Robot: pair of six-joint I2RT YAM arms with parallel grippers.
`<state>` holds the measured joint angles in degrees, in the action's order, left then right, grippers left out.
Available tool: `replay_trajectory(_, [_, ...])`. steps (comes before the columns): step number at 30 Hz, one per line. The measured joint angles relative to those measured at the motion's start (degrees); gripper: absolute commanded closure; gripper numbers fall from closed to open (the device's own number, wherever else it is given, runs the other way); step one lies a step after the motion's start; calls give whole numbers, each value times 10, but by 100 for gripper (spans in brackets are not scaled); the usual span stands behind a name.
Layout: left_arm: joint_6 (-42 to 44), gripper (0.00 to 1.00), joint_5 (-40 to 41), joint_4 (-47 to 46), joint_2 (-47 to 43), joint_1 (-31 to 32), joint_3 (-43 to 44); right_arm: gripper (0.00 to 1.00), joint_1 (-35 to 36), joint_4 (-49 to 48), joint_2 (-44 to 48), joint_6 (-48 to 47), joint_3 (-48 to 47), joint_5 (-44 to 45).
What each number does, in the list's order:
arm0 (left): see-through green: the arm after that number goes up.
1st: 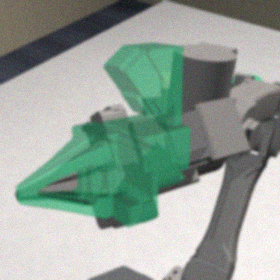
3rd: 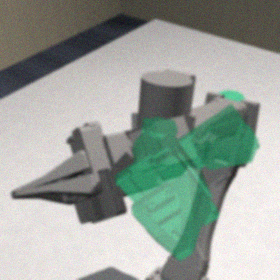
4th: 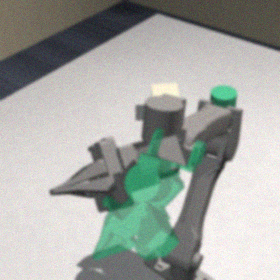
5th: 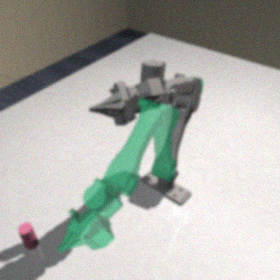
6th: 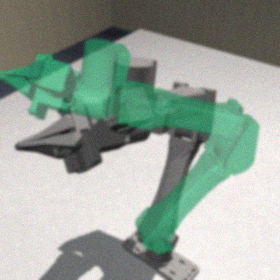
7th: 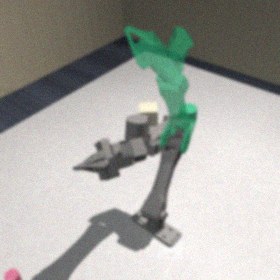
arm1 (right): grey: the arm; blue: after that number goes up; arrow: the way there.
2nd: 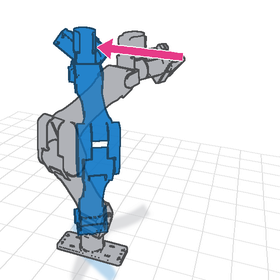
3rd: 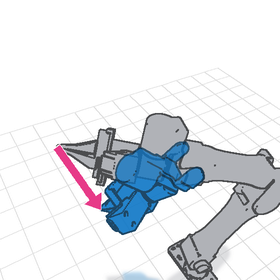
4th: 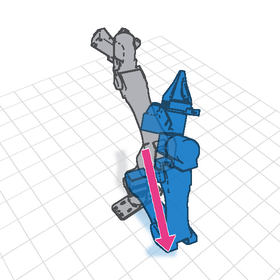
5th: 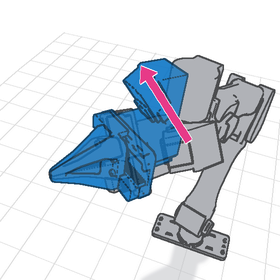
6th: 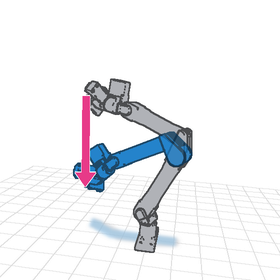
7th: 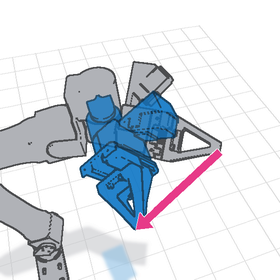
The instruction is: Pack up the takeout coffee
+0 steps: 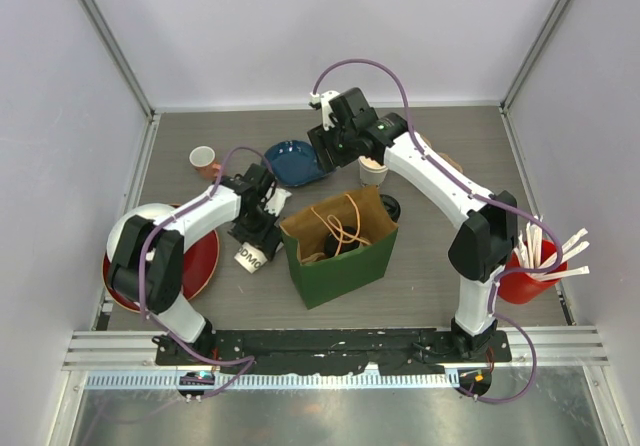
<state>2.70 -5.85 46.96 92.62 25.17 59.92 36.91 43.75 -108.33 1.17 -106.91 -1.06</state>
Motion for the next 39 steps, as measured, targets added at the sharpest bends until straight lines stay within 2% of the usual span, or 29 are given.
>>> replay_trajectory(6, [24, 0, -3, 32, -11, 0, 0, 36, 0, 0, 1, -1, 3, 0])
replay_trajectory(15, [70, 0, 13, 55, -56, 0, -12, 36, 0, -7, 1, -2, 9, -1])
replay_trajectory(24, [78, 18, 18, 53, -24, 0, -28, 37, 0, -11, 20, -3, 22, -1])
replay_trajectory(29, [68, 37, 14, 53, -26, 0, -22, 36, 0, -14, 33, -5, 29, 0])
replay_trajectory(34, [65, 47, 13, 53, -26, 0, -21, 36, 0, -18, 36, -5, 31, 0])
replay_trajectory(39, [63, 50, 12, 54, -28, 0, -17, 36, 0, -19, 36, -5, 31, 0])
